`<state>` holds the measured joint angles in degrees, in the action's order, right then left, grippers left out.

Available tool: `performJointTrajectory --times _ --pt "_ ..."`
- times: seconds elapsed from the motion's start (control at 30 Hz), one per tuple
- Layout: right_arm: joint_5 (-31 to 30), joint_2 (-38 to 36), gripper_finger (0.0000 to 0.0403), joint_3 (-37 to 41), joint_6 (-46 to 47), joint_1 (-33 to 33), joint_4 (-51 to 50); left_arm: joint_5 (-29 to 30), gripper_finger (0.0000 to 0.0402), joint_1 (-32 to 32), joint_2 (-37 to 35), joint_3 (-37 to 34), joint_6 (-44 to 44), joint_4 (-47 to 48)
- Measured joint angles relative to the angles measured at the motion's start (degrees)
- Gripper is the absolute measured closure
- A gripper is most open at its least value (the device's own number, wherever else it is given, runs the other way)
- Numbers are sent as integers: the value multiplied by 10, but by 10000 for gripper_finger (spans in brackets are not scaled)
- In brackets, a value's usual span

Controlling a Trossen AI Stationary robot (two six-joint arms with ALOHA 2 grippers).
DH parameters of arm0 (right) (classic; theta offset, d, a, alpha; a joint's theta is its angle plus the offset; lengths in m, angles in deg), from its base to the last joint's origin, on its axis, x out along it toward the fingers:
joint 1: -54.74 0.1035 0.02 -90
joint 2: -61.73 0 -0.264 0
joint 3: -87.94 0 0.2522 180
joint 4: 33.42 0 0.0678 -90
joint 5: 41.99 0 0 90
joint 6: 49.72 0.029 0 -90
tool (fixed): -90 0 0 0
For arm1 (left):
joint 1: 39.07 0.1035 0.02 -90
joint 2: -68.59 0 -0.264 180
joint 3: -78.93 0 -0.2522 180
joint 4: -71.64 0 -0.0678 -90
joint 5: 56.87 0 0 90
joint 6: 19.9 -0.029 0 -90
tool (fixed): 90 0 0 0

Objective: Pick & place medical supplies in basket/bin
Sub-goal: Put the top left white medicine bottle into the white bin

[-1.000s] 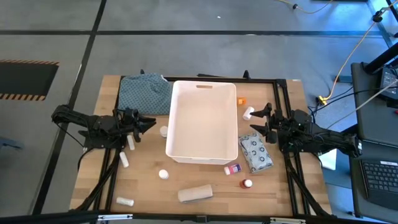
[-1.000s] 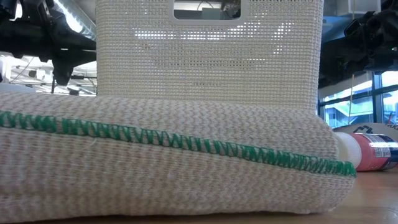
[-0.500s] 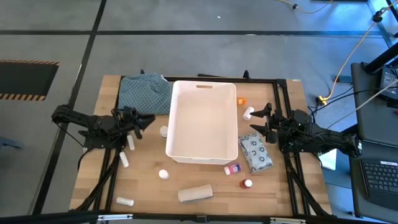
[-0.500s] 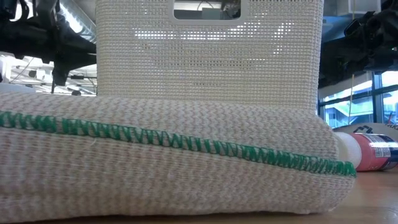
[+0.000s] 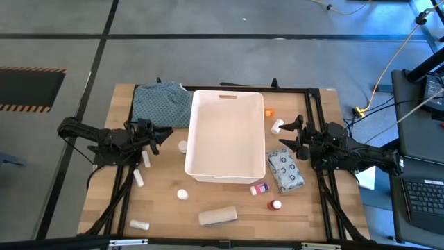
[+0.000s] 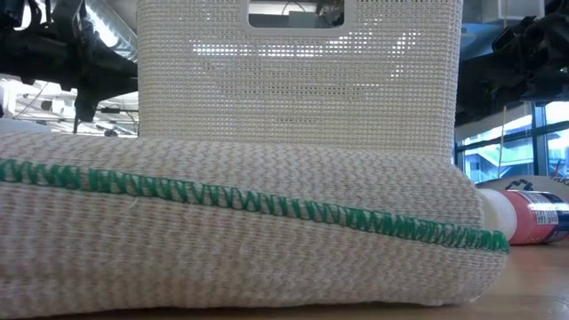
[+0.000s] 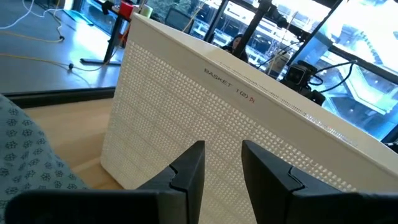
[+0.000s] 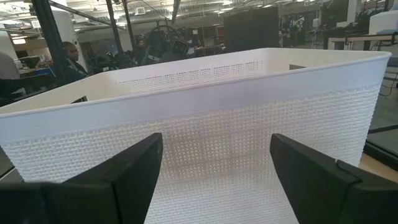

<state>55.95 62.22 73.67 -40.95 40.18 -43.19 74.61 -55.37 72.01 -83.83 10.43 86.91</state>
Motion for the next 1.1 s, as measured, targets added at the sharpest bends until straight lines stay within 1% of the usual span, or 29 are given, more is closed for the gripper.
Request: performJointTrajectory --times 0.2,0.37,0.57,0.67,0.77,1.03,1.1 --pt "0 0 104 0 0 0 0 5 299 0 0 0 37 0" --pt "0 0 104 0 0 0 0 11 291 0 0 0 26 0" --pt "0 0 104 0 0 0 0 23 247 0 0 0 32 0" --pt "0 0 104 0 0 0 0 28 223 0 0 0 17 0" --pt "0 0 104 0 0 0 0 28 208 0 0 0 1 0" --pt "0 0 104 0 -2 0 0 24 204 0 0 0 8 -3" --pt "0 0 104 0 -2 0 0 20 205 0 0 1 -9 -7"
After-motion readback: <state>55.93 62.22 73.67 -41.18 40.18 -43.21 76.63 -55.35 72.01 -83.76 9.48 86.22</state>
